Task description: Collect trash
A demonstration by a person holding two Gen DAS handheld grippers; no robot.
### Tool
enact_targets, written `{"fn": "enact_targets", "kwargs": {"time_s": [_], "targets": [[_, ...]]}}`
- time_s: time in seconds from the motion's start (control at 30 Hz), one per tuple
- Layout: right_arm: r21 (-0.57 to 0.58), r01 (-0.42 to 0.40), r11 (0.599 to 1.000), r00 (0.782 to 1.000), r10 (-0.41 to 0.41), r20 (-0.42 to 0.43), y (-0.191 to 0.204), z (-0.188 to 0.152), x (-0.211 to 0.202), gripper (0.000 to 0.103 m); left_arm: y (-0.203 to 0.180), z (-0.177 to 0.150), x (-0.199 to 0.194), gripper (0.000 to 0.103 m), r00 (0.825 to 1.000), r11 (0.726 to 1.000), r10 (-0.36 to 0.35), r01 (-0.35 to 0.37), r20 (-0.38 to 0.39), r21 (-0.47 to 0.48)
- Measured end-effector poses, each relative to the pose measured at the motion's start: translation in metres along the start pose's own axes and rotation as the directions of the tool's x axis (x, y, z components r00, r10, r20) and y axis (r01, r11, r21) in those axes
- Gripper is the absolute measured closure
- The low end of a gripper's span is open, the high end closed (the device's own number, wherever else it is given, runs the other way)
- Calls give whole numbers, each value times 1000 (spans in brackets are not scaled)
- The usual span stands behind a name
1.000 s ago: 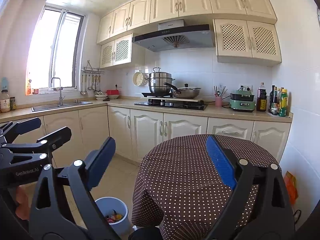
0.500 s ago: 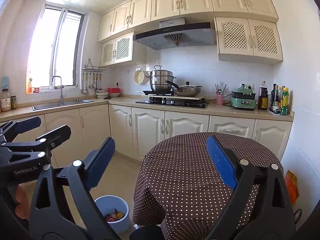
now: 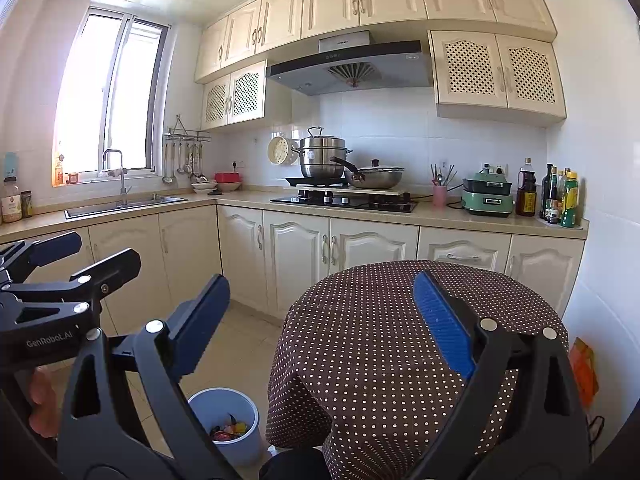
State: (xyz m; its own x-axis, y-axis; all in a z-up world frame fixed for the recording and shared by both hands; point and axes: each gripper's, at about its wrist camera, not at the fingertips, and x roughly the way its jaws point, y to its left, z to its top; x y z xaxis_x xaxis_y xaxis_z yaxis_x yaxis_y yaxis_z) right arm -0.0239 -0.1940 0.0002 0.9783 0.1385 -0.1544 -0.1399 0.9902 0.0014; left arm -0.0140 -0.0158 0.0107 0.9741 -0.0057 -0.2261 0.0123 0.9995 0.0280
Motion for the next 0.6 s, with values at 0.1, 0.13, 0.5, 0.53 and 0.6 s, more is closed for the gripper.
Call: {"fn": "enact_targets", "kwargs": {"time_s": [0.1, 0.13, 0.5, 0.53, 0.6], "targets": [[0, 1, 1000, 1000, -1, 0, 0, 0, 0, 12, 0, 0, 0, 9, 1000, 1000, -1, 1, 1, -1], [0, 0, 1000, 1000, 0, -2, 1, 0, 0, 12, 0, 0, 0, 9, 1000, 1000, -1, 1, 1, -1], [4, -3, 1000, 1000, 3, -3, 1, -2, 0, 11, -1, -2, 1, 9, 1000, 1000, -1, 1, -3, -1], [4, -4, 1000, 1000, 4, -3, 1, -2, 1, 11, -1, -2, 1, 9, 1000, 1000, 0, 0, -3, -1], [4, -5, 1000, 1000, 5, -6, 1, -3, 1, 11, -1, -2, 1, 9, 1000, 1000, -1, 1, -3, 0]]}}
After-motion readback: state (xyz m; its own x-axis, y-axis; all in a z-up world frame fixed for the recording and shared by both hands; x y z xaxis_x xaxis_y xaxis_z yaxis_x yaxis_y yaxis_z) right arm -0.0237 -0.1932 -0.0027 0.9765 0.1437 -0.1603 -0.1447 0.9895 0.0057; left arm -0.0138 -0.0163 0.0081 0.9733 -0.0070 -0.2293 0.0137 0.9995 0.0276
